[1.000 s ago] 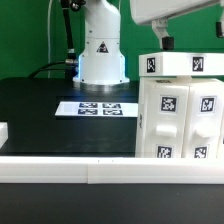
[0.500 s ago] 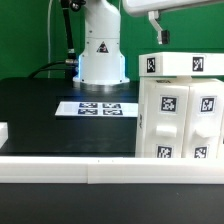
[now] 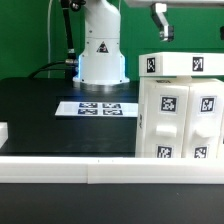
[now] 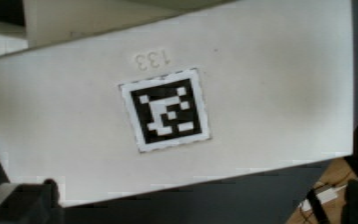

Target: Assemble cabinet

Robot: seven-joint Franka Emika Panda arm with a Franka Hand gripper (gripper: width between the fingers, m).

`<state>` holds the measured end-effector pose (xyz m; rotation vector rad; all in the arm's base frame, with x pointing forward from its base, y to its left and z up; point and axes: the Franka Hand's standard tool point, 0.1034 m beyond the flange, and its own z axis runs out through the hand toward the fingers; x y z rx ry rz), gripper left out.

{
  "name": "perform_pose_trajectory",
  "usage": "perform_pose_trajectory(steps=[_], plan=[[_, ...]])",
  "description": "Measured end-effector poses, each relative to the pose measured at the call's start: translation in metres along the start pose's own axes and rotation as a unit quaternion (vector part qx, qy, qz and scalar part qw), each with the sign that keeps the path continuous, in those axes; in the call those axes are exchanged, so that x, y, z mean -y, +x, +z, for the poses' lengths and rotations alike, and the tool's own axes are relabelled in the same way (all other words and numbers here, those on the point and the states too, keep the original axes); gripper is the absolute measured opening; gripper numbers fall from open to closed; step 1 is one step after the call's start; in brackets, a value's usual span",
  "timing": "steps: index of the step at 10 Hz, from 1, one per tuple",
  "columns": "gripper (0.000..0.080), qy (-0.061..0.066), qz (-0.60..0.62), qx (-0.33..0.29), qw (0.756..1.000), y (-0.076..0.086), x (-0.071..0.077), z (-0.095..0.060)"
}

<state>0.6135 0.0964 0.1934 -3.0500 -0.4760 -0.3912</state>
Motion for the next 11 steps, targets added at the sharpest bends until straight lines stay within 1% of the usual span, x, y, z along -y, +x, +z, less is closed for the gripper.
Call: perform_pose_trajectory(steps=[2, 4, 5, 6, 7, 8, 10, 11], plan=[[0.0798, 0.002, -0.110, 0.013, 0.994, 0.0000, -0.0002, 0.0031], [0.0797, 0.001, -0.169, 0.014, 0.985, -0.0006, -0.0019, 0.0036], [0.0798, -0.001, -0.206, 0.015, 0.978, -0.0010, -0.0034, 0.0036], [0.0798, -0.003, -0.259, 0.016, 0.966, -0.0012, -0.0048, 0.0036], [0.0798, -0.008, -0.323, 0.023, 0.946, -0.0022, -0.0046, 0.0048], [0.0797, -0.009, -0.392, 0.034, 0.919, -0.0031, -0.0048, 0.0066], [0.0798, -0.009, -0.473, 0.049, 0.880, -0.0053, -0.0058, 0.0089], [0.0798, -0.010, -0.514, 0.057, 0.856, -0.0059, -0.0068, 0.0094]])
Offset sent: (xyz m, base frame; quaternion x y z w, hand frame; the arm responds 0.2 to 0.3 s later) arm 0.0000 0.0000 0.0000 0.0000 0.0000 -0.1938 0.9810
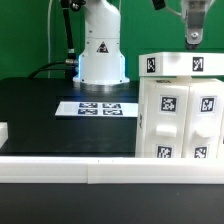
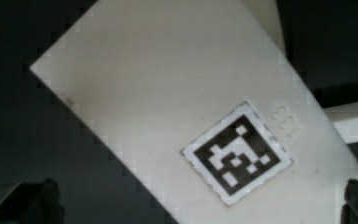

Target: Assemble cabinet

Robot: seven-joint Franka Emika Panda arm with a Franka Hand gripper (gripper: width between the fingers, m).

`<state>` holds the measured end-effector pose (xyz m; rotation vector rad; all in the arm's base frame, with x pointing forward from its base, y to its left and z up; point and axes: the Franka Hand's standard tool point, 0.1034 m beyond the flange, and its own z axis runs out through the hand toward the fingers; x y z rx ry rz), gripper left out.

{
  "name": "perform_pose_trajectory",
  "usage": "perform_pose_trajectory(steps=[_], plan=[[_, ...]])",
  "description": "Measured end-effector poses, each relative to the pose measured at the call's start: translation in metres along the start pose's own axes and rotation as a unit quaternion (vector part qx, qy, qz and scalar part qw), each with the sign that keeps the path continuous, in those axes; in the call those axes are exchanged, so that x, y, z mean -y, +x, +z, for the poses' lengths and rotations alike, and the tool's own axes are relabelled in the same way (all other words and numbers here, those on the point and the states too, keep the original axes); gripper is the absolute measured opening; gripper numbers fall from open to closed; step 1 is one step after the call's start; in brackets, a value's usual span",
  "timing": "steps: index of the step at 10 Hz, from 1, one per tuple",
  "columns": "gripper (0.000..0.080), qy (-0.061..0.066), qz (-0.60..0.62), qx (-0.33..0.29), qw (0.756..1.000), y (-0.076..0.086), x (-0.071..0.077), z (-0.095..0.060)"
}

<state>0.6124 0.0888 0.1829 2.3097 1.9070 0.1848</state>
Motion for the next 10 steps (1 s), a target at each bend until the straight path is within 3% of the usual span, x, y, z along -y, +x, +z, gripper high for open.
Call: perform_pose_trajectory(steps=[7, 10], plan=[[0.0798, 0.005, -0.192, 0.012, 0.981, -0.005, 0.009, 0.011], [0.0797, 0.009, -0.184, 0.012, 0.983, -0.007, 0.014, 0.020]])
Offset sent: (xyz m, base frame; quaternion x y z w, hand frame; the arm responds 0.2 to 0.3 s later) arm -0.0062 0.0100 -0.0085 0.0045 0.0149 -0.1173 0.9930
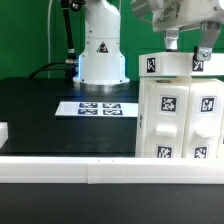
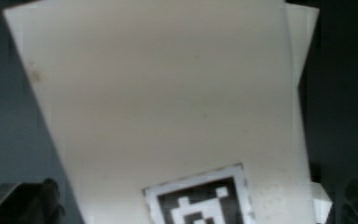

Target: Assemble cabinet

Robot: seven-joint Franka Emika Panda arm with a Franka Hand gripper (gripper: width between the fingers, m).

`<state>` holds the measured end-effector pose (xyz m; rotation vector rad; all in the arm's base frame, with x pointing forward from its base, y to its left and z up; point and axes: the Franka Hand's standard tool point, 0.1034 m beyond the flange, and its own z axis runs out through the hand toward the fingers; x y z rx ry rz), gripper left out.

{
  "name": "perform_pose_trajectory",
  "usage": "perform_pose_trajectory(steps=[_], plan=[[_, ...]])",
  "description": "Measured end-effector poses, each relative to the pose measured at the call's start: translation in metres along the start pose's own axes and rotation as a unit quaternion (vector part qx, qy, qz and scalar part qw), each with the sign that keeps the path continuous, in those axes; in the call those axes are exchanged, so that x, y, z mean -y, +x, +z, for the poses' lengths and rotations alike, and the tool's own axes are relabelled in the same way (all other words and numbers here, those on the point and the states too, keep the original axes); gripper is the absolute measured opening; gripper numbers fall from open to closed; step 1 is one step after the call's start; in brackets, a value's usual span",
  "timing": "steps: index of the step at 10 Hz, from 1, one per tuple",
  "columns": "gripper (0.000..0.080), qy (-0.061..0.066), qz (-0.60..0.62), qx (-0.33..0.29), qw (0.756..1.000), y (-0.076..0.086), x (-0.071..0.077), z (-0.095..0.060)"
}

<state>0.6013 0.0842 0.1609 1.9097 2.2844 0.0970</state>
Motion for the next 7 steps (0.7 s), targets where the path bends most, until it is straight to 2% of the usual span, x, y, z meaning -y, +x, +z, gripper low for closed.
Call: perform_pose_trajectory(steps=[2, 3, 4, 7], plan=[[0.0786, 0.001, 0.005, 0.000, 1.000, -0.0001, 0.0004, 0.0009], [0.0617, 0.001, 0.007, 0.000, 1.000, -0.0007, 0.0004, 0.0009], [0.0556, 0.001, 0.009, 0.000, 1.000, -0.0014, 0.0004, 0.0009], [0.0556, 0.001, 0.036, 0.000, 0.999, -0.0021, 0.0005, 0.0010]])
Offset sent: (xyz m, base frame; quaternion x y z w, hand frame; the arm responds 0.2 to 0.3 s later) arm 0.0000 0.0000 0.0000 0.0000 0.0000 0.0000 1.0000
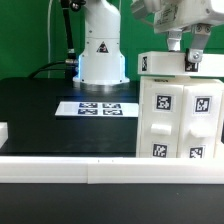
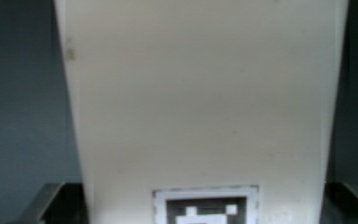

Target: Assemble cabinet

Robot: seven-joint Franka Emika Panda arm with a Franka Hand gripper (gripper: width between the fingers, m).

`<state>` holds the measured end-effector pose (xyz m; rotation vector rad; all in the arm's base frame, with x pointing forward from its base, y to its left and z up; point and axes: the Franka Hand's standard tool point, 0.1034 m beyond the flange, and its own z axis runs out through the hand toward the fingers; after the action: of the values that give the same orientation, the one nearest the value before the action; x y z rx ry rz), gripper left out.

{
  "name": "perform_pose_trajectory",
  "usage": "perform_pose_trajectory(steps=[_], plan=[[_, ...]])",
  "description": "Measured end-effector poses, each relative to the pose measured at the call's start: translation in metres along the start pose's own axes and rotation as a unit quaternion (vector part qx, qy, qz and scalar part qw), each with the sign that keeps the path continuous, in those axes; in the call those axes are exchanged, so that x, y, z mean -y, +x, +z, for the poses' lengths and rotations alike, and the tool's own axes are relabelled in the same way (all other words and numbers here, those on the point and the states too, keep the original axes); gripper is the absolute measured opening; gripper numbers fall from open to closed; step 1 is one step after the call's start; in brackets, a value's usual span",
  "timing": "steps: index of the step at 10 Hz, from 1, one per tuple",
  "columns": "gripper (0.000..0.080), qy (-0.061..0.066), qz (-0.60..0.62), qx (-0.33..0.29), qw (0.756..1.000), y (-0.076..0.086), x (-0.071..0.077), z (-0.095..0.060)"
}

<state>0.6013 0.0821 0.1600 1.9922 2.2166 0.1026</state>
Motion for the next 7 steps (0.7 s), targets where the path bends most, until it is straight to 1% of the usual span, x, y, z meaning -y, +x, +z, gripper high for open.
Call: perform_pose_trajectory(steps=[4, 7], plan=[[0.0557, 0.001, 0.129, 0.000, 0.992, -0.0005, 0.0003, 0.0002], [0.0557, 0.001, 0.274, -0.001, 0.962, -0.0001, 0.0007, 0.0005]])
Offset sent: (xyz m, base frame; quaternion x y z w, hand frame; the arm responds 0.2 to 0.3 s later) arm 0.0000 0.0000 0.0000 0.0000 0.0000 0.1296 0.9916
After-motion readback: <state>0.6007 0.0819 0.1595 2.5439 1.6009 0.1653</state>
